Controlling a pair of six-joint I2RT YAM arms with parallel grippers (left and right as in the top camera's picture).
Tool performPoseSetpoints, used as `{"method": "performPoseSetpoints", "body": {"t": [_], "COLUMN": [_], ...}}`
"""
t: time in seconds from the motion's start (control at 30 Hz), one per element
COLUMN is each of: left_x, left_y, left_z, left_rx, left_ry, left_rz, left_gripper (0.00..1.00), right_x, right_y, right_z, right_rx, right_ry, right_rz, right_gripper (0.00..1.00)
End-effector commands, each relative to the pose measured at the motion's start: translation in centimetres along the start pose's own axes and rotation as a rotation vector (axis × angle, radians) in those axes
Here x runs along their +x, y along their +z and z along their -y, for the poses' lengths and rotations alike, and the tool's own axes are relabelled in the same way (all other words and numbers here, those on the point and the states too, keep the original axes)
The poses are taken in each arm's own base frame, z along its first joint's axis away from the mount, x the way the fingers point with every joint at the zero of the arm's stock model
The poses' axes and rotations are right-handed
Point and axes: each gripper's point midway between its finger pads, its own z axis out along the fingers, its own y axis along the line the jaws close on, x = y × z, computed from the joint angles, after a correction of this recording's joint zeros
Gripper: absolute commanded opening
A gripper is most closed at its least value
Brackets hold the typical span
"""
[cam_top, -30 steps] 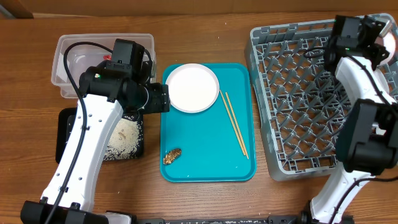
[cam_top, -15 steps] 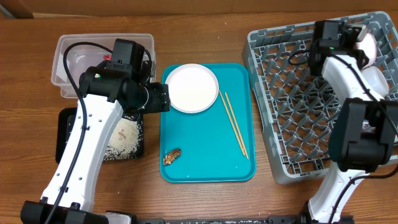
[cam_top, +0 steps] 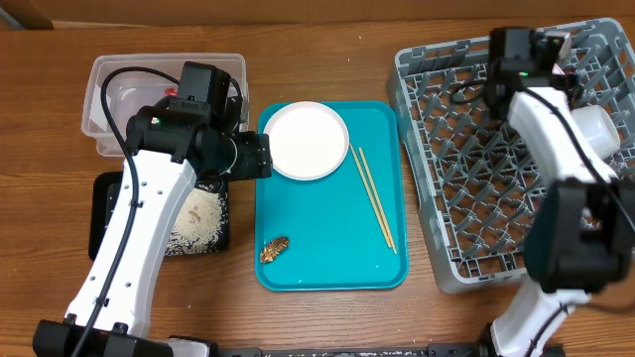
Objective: Sort waste into correct bins and load items into the dishwasher
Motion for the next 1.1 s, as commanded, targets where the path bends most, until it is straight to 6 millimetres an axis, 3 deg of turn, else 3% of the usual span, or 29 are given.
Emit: {"method": "performPoseSetpoints", "body": {"t": [0.0, 0.1, 0.2, 0.3, 0.4, 0.53, 0.83, 1.07], "left_x": [-0.4, -0.4, -0.3, 0.2, 1.2, 3.3, 8.4, 10.4], "left_y": [-0.4, -0.3, -0.3, 0.0, 0.7, 2.4, 5.7, 7.1], "left_z": [0.1, 0.1, 0.0, 0.1, 0.4, 1.0, 2.3, 2.2], "left_rx": [0.002, 0.002, 0.001, -0.001, -0.005, -0.012, -0.032, -0.044], "left_ry": [-0.008, -0.009, -0.009, -0.005, 0.010, 0.043, 0.118, 0.145], "left_rz": [0.017, 0.016, 0.013, -0.003, -0.035, -0.102, -0.232, -0.279], "left_gripper": [0.81, 0.82, 0.82, 0.81, 0.81, 0.81, 0.82, 0.83], "right_x": [-2.1, 0.4, 4.1, 8.3, 11.1, 14.0, 20.7, 24.3], "right_y": [-5.0, -8.1, -10.1, -11.7, -12.6, -13.3, -16.0, -15.8], "right_z": [1.8, 0.8, 0.9, 0.8, 1.1, 1.8, -1.1, -1.8], "right_rx": [-0.266, -0.521, -0.637, -0.687, -0.693, -0.671, -0.892, -0.897], "right_ry": [0.098, 0.084, 0.125, 0.097, 0.042, -0.018, -0.155, -0.181], "right_rz": [0.029, -0.085, -0.268, -0.467, -0.583, -0.693, -0.908, -0.990], "right_gripper": [0.69, 0.68, 0.56, 0.53, 0.49, 0.29, 0.28, 0.27]}}
